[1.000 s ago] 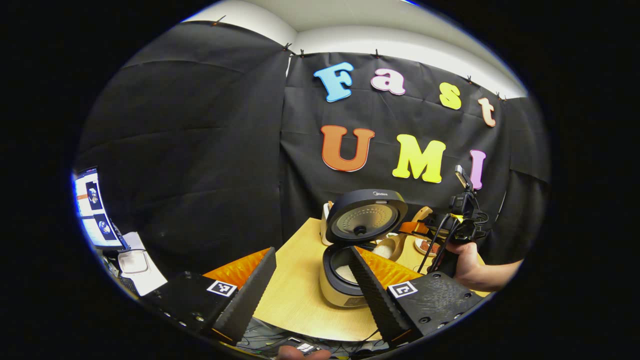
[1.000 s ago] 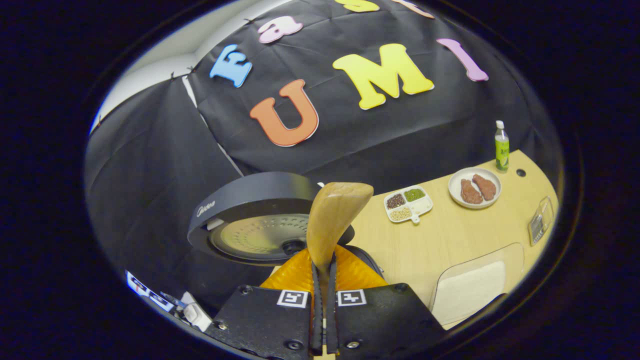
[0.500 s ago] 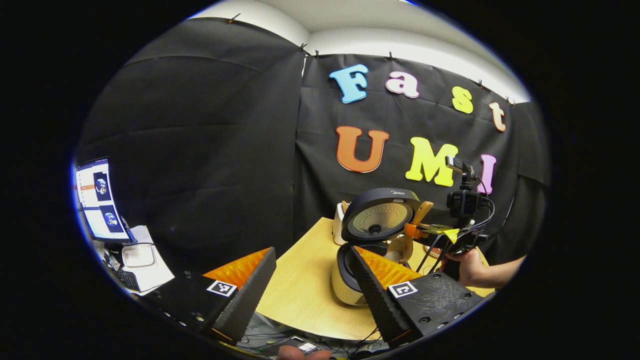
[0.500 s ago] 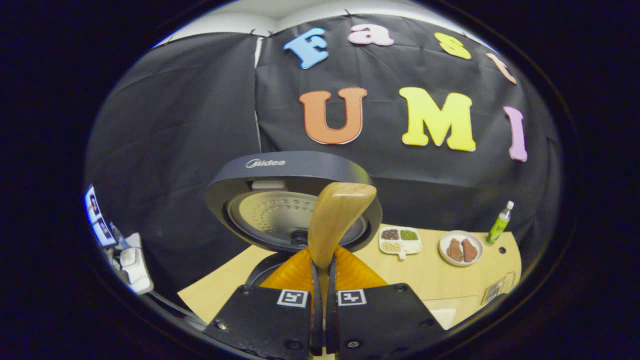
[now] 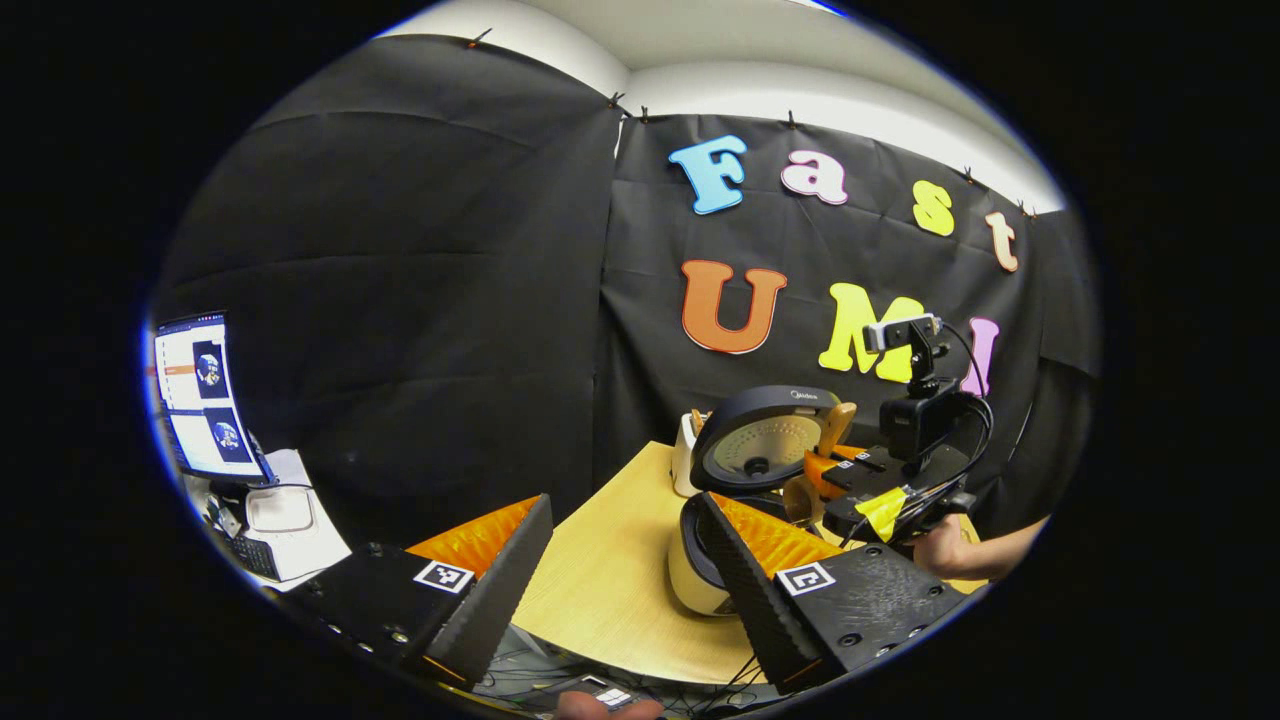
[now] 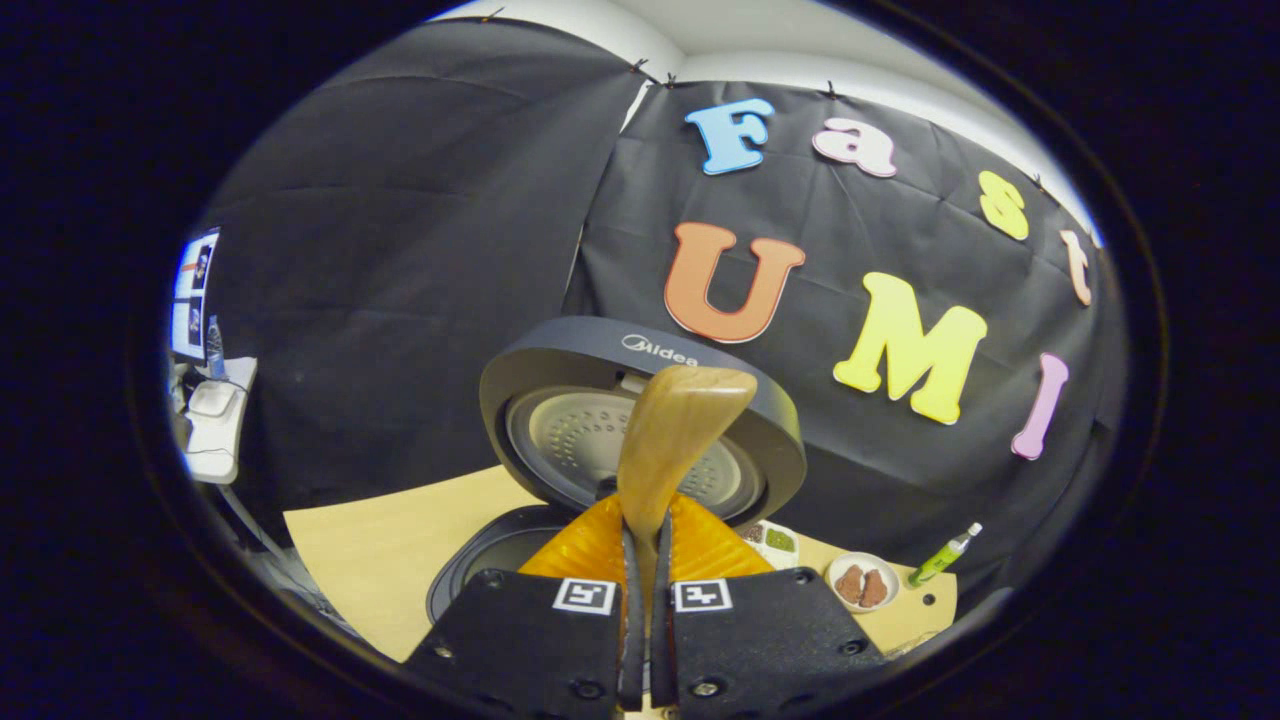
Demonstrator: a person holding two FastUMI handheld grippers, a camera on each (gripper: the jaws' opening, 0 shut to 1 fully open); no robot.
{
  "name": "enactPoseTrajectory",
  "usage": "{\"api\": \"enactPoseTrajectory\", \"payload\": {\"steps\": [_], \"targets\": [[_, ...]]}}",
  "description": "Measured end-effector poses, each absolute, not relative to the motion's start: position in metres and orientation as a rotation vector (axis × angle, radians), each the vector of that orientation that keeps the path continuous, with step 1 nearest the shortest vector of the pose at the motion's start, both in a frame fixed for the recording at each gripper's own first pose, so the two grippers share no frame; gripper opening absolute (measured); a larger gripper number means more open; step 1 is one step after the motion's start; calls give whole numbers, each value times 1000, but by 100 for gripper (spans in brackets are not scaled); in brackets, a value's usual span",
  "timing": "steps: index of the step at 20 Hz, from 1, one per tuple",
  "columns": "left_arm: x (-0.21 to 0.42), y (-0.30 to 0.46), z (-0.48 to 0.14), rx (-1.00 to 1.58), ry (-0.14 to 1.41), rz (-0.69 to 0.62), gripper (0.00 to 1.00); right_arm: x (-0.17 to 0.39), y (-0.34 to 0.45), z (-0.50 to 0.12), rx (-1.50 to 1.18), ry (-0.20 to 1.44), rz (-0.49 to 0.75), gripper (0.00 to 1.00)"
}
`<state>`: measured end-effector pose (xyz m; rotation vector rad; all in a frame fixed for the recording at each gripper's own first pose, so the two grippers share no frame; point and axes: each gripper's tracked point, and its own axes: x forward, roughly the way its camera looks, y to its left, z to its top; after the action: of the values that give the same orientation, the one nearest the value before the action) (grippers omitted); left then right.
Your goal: Close the left gripper, press the button to open the rice cooker; take a wooden spoon from the chopstick holder with the right hand, scoop a spoonful of rice and pour it into the rice cooker, then put the wooden spoon back into the chopstick holder.
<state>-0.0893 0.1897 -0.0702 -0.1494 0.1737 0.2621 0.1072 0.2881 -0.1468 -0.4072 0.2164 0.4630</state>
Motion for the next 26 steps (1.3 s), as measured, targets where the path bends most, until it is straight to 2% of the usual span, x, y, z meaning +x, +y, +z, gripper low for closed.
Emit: {"api": "enactPoseTrajectory", "payload": {"steps": [8, 15, 20, 26], "targets": [[-71, 163, -71, -64, 160, 155, 95, 93, 252, -113, -84, 338, 469, 8], [-32, 89, -47, -53, 113, 18, 95, 85, 171, -51, 241, 365, 406, 8], [-3, 23, -44, -37, 119, -78, 94, 99, 43, -34, 326, 317, 214, 8], [27, -43, -41, -46, 133, -140, 95, 88, -128, -65, 318, 344, -36, 8]]}}
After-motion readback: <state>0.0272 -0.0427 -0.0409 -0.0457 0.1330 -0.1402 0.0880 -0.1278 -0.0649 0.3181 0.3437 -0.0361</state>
